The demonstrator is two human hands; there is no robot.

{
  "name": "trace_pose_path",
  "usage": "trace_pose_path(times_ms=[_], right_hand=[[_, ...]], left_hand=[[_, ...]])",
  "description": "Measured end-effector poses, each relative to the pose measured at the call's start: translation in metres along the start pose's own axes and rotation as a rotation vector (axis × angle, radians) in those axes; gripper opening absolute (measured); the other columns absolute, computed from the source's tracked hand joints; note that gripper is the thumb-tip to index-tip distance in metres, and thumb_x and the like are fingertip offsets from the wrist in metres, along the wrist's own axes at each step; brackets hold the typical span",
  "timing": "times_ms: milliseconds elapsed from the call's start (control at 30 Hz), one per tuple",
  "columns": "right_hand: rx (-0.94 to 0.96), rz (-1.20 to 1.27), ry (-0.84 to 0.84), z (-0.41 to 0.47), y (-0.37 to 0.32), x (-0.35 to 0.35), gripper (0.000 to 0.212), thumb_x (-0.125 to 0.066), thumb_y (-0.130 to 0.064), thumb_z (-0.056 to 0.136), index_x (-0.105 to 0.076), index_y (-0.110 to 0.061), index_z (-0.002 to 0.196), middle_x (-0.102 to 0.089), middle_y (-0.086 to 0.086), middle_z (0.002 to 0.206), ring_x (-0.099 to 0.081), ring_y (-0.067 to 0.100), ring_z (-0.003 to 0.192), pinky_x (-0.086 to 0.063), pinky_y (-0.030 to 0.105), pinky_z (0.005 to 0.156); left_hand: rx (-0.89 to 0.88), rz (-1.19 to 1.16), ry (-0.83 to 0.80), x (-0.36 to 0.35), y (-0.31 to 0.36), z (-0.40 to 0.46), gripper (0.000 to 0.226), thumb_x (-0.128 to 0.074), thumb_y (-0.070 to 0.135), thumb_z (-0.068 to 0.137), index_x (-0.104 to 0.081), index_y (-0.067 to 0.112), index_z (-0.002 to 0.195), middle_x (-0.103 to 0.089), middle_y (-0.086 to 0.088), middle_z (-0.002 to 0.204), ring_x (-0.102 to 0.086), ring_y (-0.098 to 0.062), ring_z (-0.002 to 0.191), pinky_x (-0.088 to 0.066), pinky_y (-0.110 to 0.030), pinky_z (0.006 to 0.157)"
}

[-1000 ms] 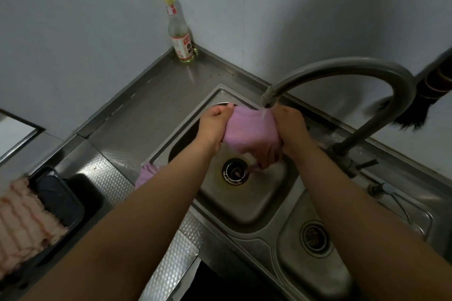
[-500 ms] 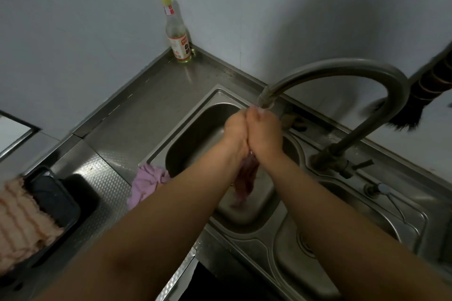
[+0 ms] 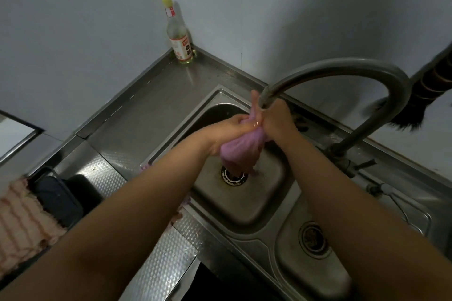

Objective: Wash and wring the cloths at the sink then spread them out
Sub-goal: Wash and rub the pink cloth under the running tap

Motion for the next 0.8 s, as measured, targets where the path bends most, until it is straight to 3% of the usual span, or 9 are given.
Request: trace_pose_path(times_ms=[100, 133, 200, 267, 333, 433, 533, 667, 800], right_hand=[[-0.012, 0.014, -0.076, 0.003, 0.002, 0.012, 0.032, -0.046, -0.023, 0.098, -0.064, 0.002, 0.088, -0.066, 0.019, 0.087, -0.065, 0.028, 0.086, -0.049, 0.036, 0.067], [-0.021, 0.03, -0.096, 0.004, 0.004, 0.016, 0.03, -0.045, -0.021, 0.098, -0.063, 0.003, 0.095, -0.066, 0.021, 0.093, -0.064, 0.031, 0.089, -0.049, 0.035, 0.069], [-0.015, -0.015, -0.18, 0.002, 0.005, 0.019, 0.033, -0.042, -0.023, 0.1, -0.061, 0.003, 0.105, -0.063, 0.023, 0.1, -0.061, 0.031, 0.088, -0.046, 0.027, 0.067], [0.026, -0.078, -0.32, -0.004, 0.008, 0.018, 0.036, -0.042, -0.035, 0.1, -0.064, -0.007, 0.103, -0.065, 0.012, 0.089, -0.062, 0.024, 0.083, -0.043, 0.02, 0.065], [0.024, -0.074, -0.505, -0.011, 0.015, 0.015, 0.029, -0.051, -0.04, 0.095, -0.065, -0.015, 0.092, -0.067, -0.002, 0.079, -0.065, 0.013, 0.077, -0.049, 0.023, 0.065], [0.047, -0.215, -0.652, -0.012, 0.039, 0.005, 0.022, -0.066, -0.03, 0.088, -0.069, -0.015, 0.103, -0.071, -0.001, 0.097, -0.064, 0.009, 0.094, -0.046, 0.024, 0.078], [-0.003, -0.106, -0.65, -0.017, 0.054, -0.005, 0.028, -0.066, -0.027, 0.087, -0.068, -0.012, 0.11, -0.07, 0.003, 0.106, -0.064, 0.013, 0.102, -0.046, 0.028, 0.087], [-0.051, 0.049, -0.491, -0.017, 0.061, -0.003, 0.018, -0.057, -0.018, 0.093, -0.066, -0.012, 0.107, -0.068, 0.004, 0.103, -0.062, 0.013, 0.1, -0.045, 0.02, 0.083], [-0.116, 0.174, -0.344, -0.009, 0.072, 0.013, 0.014, -0.051, -0.032, 0.095, -0.064, -0.027, 0.096, -0.065, 0.0, 0.097, -0.06, 0.02, 0.099, -0.045, 0.038, 0.088]], left_hand=[[-0.131, 0.393, 0.042, 0.014, 0.013, -0.008, 0.035, -0.065, 0.037, 0.089, -0.064, 0.007, 0.105, -0.068, -0.011, 0.105, -0.064, -0.024, 0.1, -0.048, -0.042, 0.096], [-0.172, 0.484, 0.134, 0.019, 0.019, -0.011, 0.03, -0.061, 0.035, 0.093, -0.065, 0.006, 0.096, -0.067, -0.01, 0.094, -0.062, -0.021, 0.089, -0.049, -0.038, 0.089], [-0.266, 0.623, 0.288, 0.023, 0.028, -0.014, 0.037, -0.054, 0.032, 0.098, -0.063, -0.003, 0.092, -0.061, -0.012, 0.084, -0.055, -0.019, 0.078, -0.045, -0.023, 0.072], [-0.331, 0.728, 0.354, 0.018, 0.035, -0.017, 0.037, -0.049, 0.029, 0.101, -0.064, -0.003, 0.093, -0.063, -0.016, 0.086, -0.054, -0.018, 0.079, -0.039, -0.013, 0.063], [-0.335, 0.697, 0.405, 0.015, 0.04, -0.019, 0.039, -0.046, 0.03, 0.102, -0.064, -0.005, 0.097, -0.065, -0.025, 0.093, -0.053, -0.018, 0.079, -0.042, -0.02, 0.067], [-0.293, 0.388, 0.41, 0.017, 0.05, -0.024, 0.045, -0.043, 0.035, 0.102, -0.058, -0.008, 0.102, -0.059, -0.024, 0.086, -0.054, -0.021, 0.076, -0.048, -0.036, 0.074], [-0.271, 0.172, 0.317, 0.014, 0.059, -0.025, 0.041, -0.04, 0.037, 0.103, -0.057, 0.0, 0.112, -0.055, -0.018, 0.089, -0.054, -0.025, 0.079, -0.048, -0.038, 0.077], [-0.265, 0.495, 0.535, 0.032, 0.063, -0.02, 0.047, -0.038, 0.038, 0.104, -0.06, -0.003, 0.104, -0.059, -0.013, 0.086, -0.054, -0.02, 0.079, -0.049, -0.036, 0.082], [-0.183, 0.726, 0.587, 0.057, 0.055, -0.02, 0.05, -0.032, 0.042, 0.104, -0.06, 0.0, 0.105, -0.059, -0.011, 0.094, -0.055, -0.022, 0.087, -0.042, -0.03, 0.081]])
Point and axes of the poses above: each hand's wrist, its own z-axis towards the middle knuckle, its own x-axis out of the back of the hand, y = z × x, the point moved 2 cm from there along z, towards the middle knuckle
